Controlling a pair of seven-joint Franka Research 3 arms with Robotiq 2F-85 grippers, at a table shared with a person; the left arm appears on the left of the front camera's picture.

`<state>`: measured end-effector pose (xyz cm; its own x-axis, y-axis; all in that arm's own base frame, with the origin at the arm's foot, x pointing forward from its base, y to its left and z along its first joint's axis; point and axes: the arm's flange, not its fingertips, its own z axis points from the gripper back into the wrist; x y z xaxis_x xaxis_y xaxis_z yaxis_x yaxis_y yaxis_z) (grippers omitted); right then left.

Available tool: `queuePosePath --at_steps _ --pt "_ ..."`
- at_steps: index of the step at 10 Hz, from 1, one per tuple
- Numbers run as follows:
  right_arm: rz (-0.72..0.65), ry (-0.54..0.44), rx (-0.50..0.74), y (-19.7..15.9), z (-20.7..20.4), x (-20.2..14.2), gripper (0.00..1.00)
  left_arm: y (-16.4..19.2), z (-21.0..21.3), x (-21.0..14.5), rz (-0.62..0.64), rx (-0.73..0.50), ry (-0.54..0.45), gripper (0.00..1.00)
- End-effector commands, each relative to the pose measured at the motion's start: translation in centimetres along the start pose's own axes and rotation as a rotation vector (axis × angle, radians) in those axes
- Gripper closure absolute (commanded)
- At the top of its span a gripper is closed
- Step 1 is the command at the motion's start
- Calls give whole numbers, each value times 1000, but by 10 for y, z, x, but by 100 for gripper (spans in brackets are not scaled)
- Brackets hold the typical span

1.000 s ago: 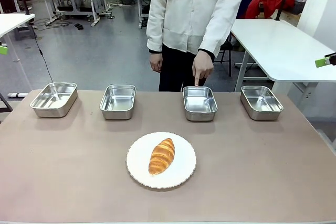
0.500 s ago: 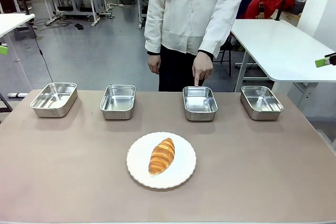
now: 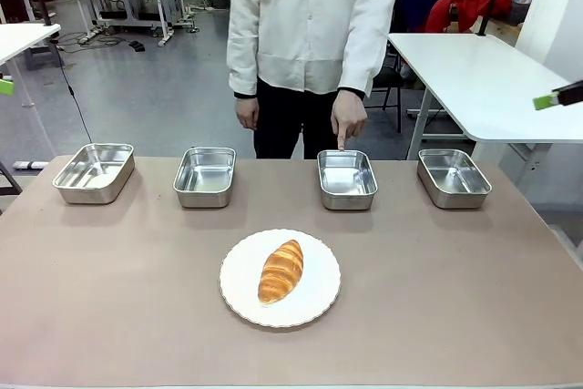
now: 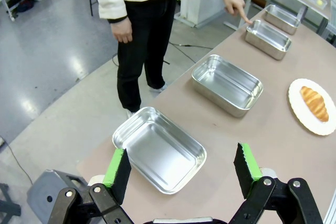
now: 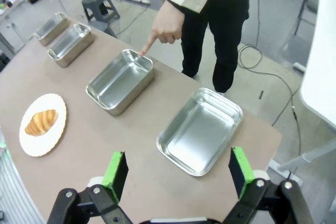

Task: Place the bread in the container.
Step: Place the Butter Roll into the Airtight Container indicated by the human.

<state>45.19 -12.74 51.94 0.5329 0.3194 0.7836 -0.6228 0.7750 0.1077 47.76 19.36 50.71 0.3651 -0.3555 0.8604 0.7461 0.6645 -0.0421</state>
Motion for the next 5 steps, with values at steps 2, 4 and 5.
queuePosePath --at_steps 2,4,5 --pt "-6 89 8 101 -56 51 0 -1 1 1 -7 0 -12 0" --pt "-88 148 46 176 -98 79 0 -1 1 1 -7 0 -12 0" --pt "-121 166 26 219 -116 91 0 -1 1 1 -7 0 -12 0"
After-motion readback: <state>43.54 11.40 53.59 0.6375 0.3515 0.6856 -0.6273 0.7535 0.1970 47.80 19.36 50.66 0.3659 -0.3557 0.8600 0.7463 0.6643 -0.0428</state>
